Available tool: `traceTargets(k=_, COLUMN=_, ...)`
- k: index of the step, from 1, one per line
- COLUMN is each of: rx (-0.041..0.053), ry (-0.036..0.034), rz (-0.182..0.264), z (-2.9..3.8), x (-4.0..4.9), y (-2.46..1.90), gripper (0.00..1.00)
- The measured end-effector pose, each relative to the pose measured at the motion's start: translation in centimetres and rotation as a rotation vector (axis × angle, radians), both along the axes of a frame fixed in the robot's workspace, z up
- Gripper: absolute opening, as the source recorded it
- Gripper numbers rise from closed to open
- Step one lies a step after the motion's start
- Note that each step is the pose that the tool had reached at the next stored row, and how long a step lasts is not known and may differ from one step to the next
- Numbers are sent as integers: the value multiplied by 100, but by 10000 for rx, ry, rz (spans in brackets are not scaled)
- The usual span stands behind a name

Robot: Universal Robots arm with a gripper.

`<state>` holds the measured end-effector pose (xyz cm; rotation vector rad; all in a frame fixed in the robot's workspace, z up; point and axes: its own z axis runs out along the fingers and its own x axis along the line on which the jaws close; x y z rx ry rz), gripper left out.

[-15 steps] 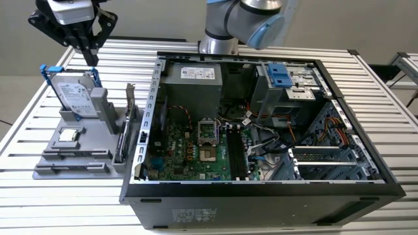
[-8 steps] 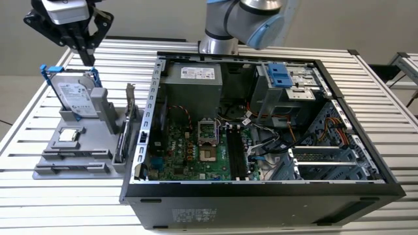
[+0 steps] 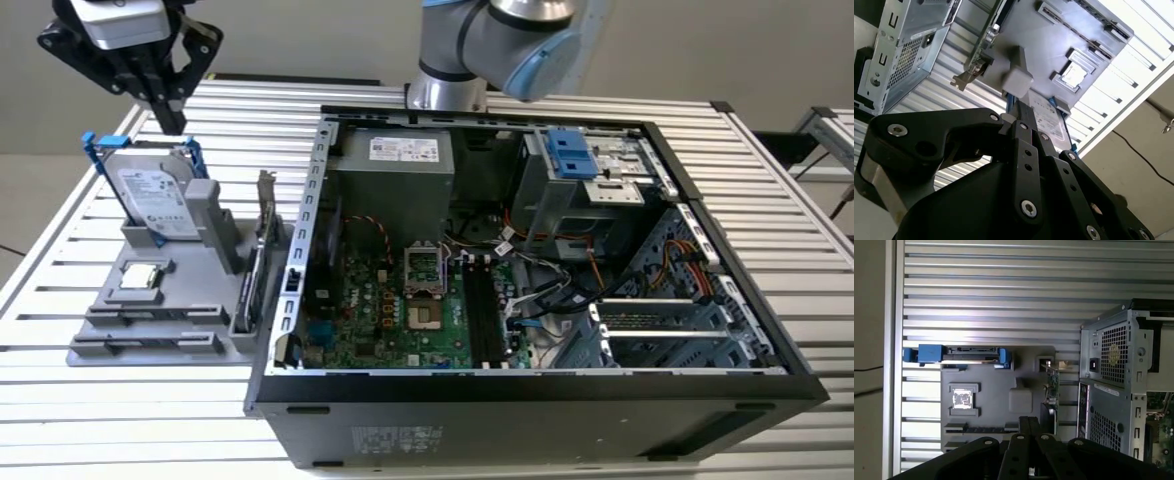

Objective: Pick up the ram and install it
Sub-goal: 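Reach for the ram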

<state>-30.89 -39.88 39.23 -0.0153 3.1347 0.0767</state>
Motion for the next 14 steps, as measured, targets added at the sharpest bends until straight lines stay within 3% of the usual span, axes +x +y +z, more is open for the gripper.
traceTargets(k=14, rx=0, ry=21, rz=7, z=0, x=-125, y=0, gripper=0)
